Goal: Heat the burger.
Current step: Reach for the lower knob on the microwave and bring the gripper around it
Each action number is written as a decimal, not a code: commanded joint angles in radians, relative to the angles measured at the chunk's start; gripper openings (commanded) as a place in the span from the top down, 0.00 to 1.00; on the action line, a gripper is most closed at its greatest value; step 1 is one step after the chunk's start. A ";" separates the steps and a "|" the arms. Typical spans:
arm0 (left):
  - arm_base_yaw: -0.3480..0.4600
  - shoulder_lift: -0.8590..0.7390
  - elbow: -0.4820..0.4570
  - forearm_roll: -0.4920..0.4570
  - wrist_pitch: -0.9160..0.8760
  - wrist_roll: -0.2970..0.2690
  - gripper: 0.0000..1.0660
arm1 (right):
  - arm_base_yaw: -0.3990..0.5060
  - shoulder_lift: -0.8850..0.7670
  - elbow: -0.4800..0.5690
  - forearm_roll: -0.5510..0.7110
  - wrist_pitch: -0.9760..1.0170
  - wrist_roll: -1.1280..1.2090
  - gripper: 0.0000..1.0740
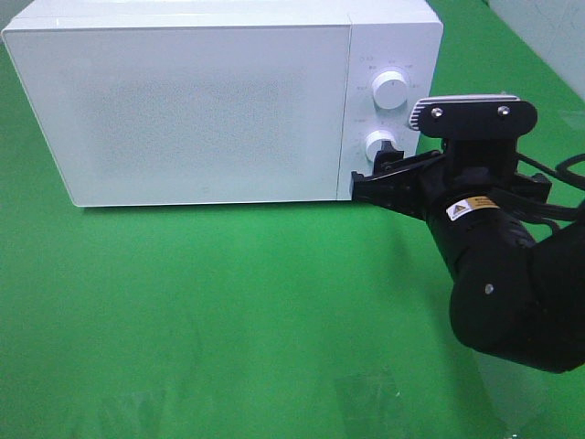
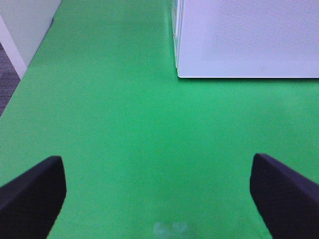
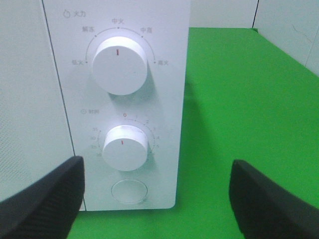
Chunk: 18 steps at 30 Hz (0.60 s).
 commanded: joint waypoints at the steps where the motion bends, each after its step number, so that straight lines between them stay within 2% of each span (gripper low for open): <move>1: 0.003 -0.017 0.001 -0.002 -0.004 -0.002 0.12 | 0.000 0.030 -0.029 -0.001 -0.087 -0.015 0.29; 7: 0.003 -0.017 0.001 -0.002 -0.004 -0.002 0.12 | -0.004 0.126 -0.108 -0.032 -0.087 -0.015 0.29; 12: 0.003 -0.017 0.001 -0.002 -0.004 -0.002 0.12 | -0.008 0.152 -0.134 -0.044 -0.087 -0.015 0.29; 18: 0.003 -0.017 0.001 -0.002 -0.004 -0.002 0.12 | -0.051 0.193 -0.189 -0.072 -0.050 -0.015 0.29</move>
